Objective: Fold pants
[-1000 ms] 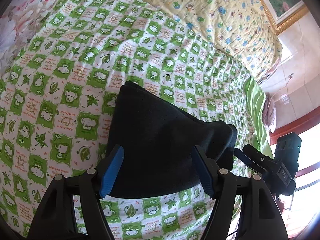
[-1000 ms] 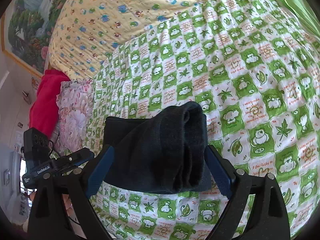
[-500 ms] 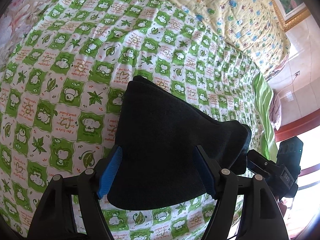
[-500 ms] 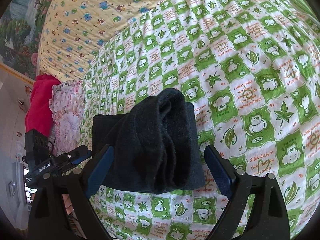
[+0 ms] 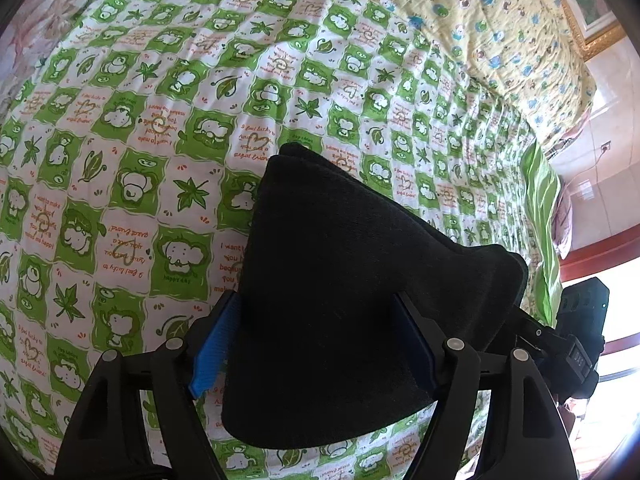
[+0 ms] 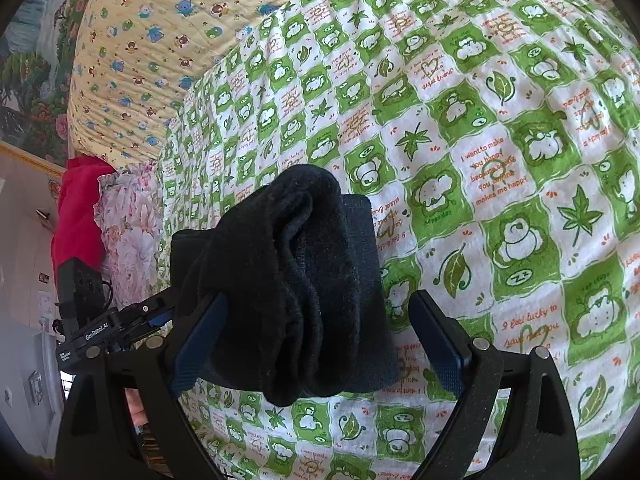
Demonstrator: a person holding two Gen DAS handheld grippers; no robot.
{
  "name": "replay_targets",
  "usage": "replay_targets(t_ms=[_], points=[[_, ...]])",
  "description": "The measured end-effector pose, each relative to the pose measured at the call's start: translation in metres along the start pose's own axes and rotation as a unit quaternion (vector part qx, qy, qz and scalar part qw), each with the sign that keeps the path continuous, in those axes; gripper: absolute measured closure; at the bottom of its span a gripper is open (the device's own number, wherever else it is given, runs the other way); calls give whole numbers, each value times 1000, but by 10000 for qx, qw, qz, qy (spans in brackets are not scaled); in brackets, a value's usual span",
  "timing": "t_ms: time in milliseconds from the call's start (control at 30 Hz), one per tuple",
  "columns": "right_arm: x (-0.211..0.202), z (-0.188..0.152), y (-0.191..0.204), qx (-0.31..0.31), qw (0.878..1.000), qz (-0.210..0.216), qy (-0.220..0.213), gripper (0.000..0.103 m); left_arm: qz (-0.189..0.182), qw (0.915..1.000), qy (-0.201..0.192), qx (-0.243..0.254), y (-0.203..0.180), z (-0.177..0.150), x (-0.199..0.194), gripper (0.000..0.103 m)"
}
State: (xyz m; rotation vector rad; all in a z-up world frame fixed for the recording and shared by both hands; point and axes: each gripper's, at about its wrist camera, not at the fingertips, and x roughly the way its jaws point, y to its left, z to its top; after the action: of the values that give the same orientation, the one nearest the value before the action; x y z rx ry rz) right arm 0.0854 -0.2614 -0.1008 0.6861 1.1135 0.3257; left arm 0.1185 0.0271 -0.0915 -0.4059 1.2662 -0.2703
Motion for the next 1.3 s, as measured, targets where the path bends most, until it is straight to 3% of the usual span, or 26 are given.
replay_targets(t_ms=[667,833,1000,1300], points=[[19,0,-10,-78,9989,365,270,12,-154,9996,144,-190,16,6,28,27],[27,0,-11,-153,9978,505,410,26,-200,9996,121,-175,17,6,31,35],[31,0,-11,-144,9974,517,472,30,-214,9997,67,-97,16,2,28,45],[27,-1,-2,-152,9971,594,448,49,-264,9996,-47,90,7,1,16,63]])
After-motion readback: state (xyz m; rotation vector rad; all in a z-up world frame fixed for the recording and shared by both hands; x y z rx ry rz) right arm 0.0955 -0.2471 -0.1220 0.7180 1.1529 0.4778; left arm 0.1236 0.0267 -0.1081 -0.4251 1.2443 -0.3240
